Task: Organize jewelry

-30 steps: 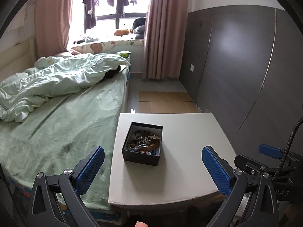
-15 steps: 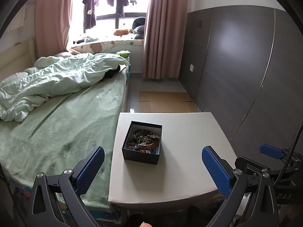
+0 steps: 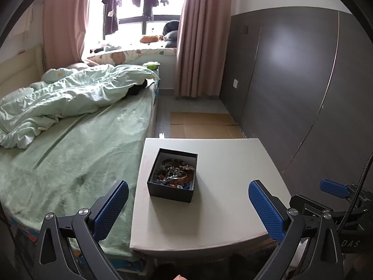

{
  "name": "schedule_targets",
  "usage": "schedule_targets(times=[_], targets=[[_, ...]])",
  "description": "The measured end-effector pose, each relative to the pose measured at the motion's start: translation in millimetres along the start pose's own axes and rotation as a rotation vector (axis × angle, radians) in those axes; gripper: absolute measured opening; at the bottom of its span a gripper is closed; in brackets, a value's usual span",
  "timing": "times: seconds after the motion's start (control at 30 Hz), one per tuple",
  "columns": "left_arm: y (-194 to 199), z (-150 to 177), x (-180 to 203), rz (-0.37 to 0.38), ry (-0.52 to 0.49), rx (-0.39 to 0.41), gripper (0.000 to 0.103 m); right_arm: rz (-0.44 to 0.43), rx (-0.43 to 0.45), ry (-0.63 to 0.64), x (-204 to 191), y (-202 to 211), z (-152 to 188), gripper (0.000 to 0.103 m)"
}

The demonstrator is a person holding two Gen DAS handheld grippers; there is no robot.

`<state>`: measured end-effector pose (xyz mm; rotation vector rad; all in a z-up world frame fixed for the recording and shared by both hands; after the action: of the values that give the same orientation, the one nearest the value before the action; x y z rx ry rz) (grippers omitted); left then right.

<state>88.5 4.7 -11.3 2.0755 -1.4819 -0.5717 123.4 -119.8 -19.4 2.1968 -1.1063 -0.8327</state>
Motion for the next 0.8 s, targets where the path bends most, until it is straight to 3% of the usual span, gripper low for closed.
schedule_targets(times=[0.8], targets=[[-0.2,-0.4,0.3,-0.013,0.007,0.007,0.103,0.008,0.0,-0.003,1.7,-3.6,2.3,0.099]])
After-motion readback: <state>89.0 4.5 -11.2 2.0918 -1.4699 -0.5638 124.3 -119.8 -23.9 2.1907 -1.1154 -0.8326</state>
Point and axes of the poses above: each gripper's, at about its wrist camera, not at the fingertips, and y roughly against the way its jaws point, x to its right, z to its underside, the point moved 8 cm from there along -y, roughly the way its jaws point, and after that the axes turned 12 degrees about -z, right-handed, at the moved point
